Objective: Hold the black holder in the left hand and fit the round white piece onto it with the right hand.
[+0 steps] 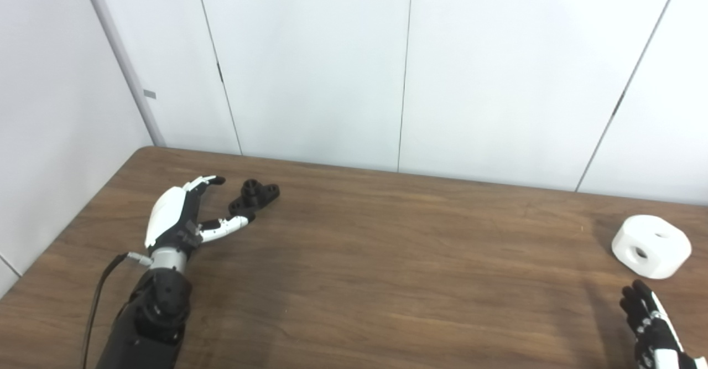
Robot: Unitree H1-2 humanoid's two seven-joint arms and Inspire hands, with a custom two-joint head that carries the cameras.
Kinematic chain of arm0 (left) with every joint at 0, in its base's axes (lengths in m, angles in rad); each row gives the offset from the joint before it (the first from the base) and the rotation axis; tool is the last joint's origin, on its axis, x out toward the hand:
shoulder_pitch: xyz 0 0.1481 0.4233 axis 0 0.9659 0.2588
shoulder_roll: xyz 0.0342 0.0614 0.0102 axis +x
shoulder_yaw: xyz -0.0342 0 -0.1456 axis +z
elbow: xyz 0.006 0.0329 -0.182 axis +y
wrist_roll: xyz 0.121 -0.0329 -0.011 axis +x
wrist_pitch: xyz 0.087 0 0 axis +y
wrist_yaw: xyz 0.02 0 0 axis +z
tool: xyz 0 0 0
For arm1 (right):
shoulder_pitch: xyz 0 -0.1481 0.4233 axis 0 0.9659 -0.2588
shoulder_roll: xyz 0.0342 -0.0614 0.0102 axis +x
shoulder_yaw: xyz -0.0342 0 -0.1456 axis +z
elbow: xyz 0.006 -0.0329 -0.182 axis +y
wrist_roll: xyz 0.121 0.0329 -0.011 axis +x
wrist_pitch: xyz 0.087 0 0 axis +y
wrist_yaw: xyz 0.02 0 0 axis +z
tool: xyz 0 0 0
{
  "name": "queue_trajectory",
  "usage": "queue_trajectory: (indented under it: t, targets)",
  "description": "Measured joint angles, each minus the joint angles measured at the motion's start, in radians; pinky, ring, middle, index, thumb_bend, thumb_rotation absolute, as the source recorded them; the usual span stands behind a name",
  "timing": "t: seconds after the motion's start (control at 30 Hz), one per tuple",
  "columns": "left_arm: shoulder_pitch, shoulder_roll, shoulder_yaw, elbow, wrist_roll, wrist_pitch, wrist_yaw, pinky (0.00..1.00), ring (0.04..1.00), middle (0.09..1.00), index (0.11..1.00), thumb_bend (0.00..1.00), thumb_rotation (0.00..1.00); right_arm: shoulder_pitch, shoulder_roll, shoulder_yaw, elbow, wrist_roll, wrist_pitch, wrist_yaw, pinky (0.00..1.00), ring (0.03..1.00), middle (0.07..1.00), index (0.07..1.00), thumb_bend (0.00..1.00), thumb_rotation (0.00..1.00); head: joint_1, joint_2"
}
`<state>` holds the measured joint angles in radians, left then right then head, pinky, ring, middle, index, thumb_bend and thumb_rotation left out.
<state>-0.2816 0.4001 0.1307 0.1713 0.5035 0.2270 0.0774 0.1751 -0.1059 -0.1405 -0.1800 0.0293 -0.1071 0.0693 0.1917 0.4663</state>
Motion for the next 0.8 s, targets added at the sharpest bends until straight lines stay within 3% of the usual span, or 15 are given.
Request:
queue_trajectory:
  t: [0.27,0.8]
  targets:
    - [-0.098,0.021,-0.054,0.131,0.014,0.012,0.006,0.99,0.979,0.935,0.818,0.9,0.38,0.0,0.0,0.004,0.0,-0.011,0.0,-0.008,1.0,0.947,0.935,0.932,0.58,1.0,-0.005,0.0]
    - [-0.176,0.065,-0.19,0.263,0.053,0.099,-0.003,1.0,1.0,0.948,0.779,0.91,0.38,0.002,0.0,0.009,-0.005,-0.012,-0.001,-0.013,1.0,0.958,0.947,0.943,0.58,1.0,-0.003,0.011]
